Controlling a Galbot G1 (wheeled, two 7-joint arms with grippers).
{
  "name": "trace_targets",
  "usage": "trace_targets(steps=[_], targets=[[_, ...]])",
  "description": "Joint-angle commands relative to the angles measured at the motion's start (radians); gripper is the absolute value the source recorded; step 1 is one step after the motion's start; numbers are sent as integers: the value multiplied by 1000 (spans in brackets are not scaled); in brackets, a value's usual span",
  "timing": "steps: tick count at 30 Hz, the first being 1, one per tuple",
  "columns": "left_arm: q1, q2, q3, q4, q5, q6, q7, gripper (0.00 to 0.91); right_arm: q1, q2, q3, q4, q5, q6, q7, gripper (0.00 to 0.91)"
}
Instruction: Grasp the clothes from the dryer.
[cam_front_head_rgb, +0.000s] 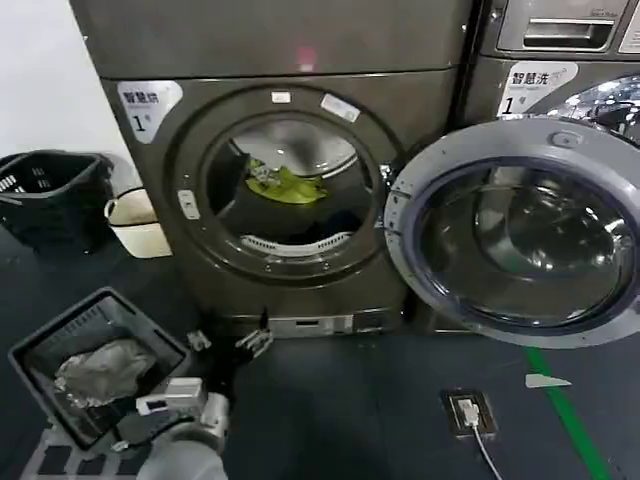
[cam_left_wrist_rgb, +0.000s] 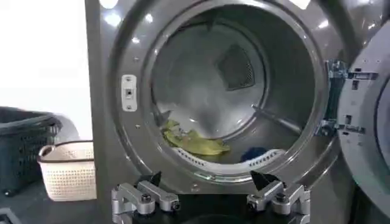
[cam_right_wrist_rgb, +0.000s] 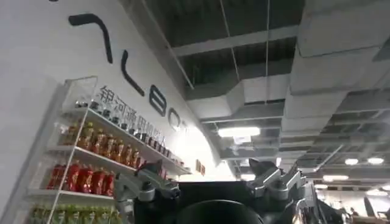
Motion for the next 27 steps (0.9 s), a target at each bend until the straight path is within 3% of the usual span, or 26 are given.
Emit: trace_targets(steps=[1,13,20,27], targets=[[2,1,0,0,1,-1,0,907,0,0,-1,2,2,-1,-1,907],[3,-9,3,-2,8,-5,4,907,2,2,-3,5,4,4,-6,907],[2,-11,0,-6,34,-20,6,907,0,7,-8,6,10,61,-12,907],[1,-13,-8,-13,68,-36,11,907,0,8,-7,10,21,69,-25,907]])
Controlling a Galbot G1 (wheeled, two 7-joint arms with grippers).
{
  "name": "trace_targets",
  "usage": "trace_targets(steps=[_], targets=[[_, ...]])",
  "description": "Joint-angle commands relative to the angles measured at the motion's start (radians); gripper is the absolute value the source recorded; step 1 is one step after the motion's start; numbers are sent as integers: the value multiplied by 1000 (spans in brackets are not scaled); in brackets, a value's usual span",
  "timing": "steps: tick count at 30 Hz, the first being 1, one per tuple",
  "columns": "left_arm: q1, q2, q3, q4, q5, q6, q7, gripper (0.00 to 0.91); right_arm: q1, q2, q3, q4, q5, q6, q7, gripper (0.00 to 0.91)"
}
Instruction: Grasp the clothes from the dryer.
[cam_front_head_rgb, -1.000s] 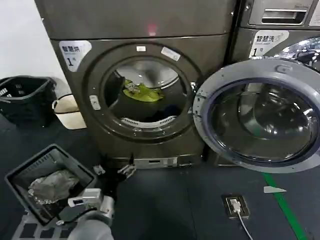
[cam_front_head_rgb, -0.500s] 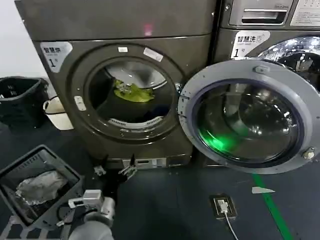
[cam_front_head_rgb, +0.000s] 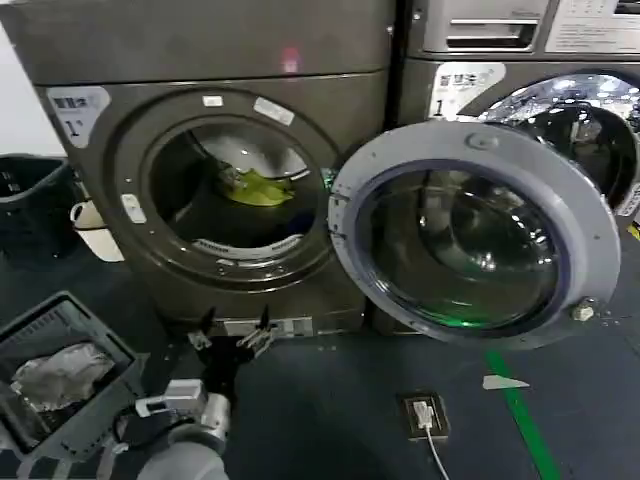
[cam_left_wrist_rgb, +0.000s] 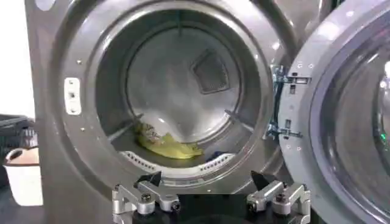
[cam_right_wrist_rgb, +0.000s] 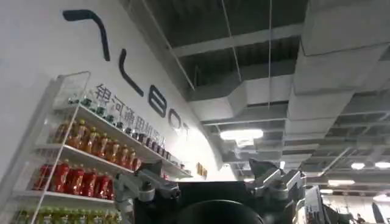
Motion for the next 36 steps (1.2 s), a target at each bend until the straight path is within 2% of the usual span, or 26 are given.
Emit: trace_targets(steps=[1,6,8,18,36], targets=[[-1,-1,-1,-1,23,-7,3,907,0,1,0,-2,3,21,-7,907],[-10,-3,1,7,23,-7,2,907,-4,2,3,-2,4,28,-18,907],[-11,-2,1,9,23,-7,2,907,-5,6,-2,-4,2,54,-22,907],[-15,1,-2,6,22,-7,3,907,-13,9,5,4,0,47,-54,907],[-14,-1,-1,6,21,-6,3,907,-17,2,6,22,28,47,-50,907]])
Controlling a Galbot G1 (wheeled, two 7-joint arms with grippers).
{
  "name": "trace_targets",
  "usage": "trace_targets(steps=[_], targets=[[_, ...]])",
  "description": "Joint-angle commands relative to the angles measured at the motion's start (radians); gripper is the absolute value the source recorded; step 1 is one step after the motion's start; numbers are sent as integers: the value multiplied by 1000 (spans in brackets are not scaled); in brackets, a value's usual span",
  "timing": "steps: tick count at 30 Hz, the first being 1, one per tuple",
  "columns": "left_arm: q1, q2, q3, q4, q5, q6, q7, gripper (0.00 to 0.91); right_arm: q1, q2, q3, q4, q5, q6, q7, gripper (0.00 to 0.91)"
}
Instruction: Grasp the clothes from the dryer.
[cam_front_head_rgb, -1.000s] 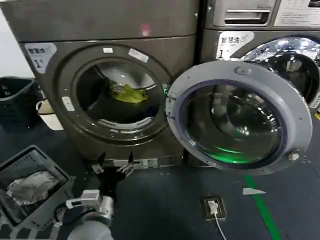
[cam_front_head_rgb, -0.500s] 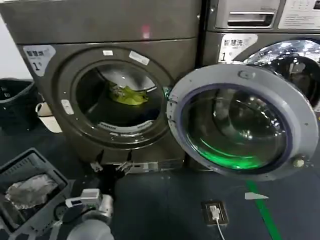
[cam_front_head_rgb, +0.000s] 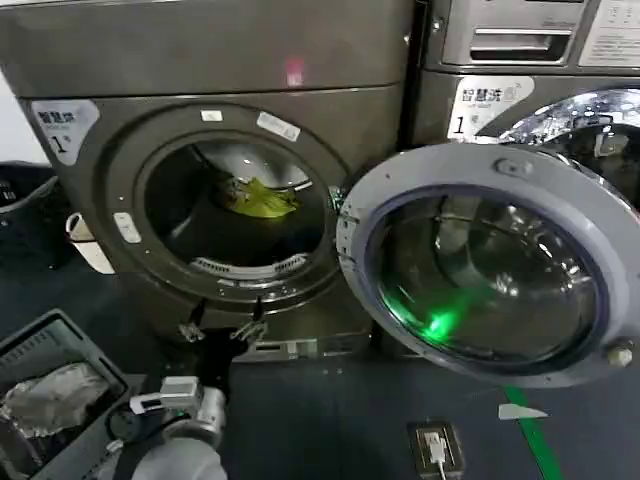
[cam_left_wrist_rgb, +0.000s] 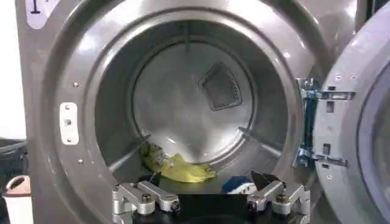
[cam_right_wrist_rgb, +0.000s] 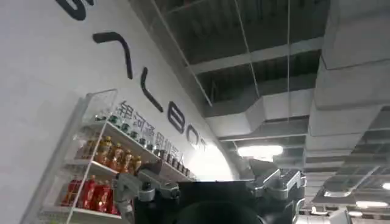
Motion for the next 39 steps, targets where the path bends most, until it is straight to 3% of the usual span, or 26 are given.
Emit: trace_targets(steps=[1,6,9,14,19,25,39], targets=[[-3,-1,1,1,1,1,0,907,0,0,1,4,4,1,-2,907],[-1,-3,-2,5,10,-5,0,907,2,8,-2,9,3,1,-1,907],[-15,-6,-9,16,21,-13,6,907,-2,7,9,17,-35,-46,5,907],[-110,-34,-26,103,14,-20,19,907,-8,13,19,39,-55,-56,-4,907],[-286,-79,-20,292,7,-38,28,907,-22,3,29,34,-52,-49,27,907],[-559,-100,-24,568,-5,-67,43,907,-8,-1,16,27,-55,-23,-1,907],[-961,-145,-23,1177,19,-209,145,907,29,-6,-20,24,-51,-6,-17,907]])
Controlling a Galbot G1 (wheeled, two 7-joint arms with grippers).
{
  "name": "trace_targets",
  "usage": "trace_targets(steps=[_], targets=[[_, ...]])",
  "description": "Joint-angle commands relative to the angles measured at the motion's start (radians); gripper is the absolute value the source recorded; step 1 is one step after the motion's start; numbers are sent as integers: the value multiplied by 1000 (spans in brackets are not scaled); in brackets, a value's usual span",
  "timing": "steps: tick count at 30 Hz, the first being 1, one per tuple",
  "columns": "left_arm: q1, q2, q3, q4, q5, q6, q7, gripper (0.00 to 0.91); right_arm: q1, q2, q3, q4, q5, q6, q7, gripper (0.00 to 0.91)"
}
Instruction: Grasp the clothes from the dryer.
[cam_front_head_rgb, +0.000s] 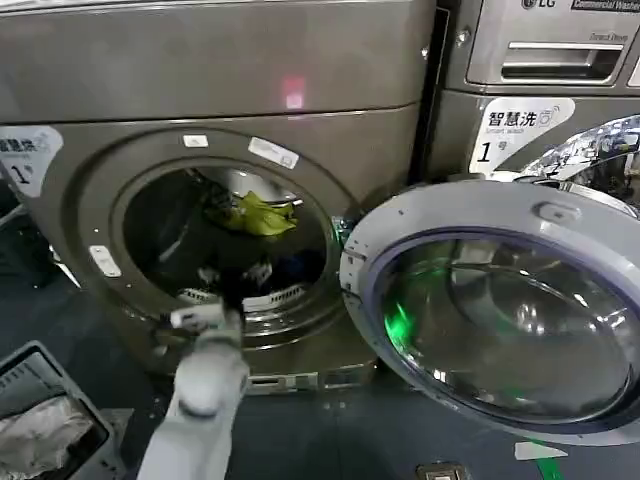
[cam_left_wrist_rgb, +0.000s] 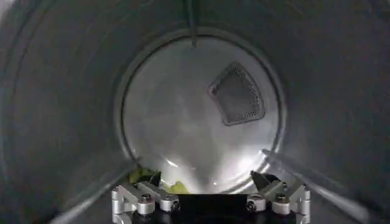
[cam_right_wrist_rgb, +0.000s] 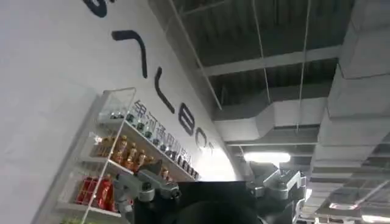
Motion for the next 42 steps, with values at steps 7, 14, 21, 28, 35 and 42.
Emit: trace_targets(steps=[7,14,21,28,35,42], targets=[[-465,56,97,665,225,-12,468,907,21,0,-14,6,4,4,-3,907],[-716,67,358,1057,392,-263,920,907,38,8,-28,13,4,7,-6,907],[-842,68,516,1192,666,-366,1154,907,41,16,-30,10,3,12,-7,907],[-931,14,652,1329,760,-392,1278,907,63,26,-60,32,0,11,-4,907],[-936,-103,693,1443,716,-325,1226,907,67,31,-69,42,-3,10,-5,907],[-917,-94,629,1426,597,-329,1126,907,76,38,-86,56,-4,14,-7,907]])
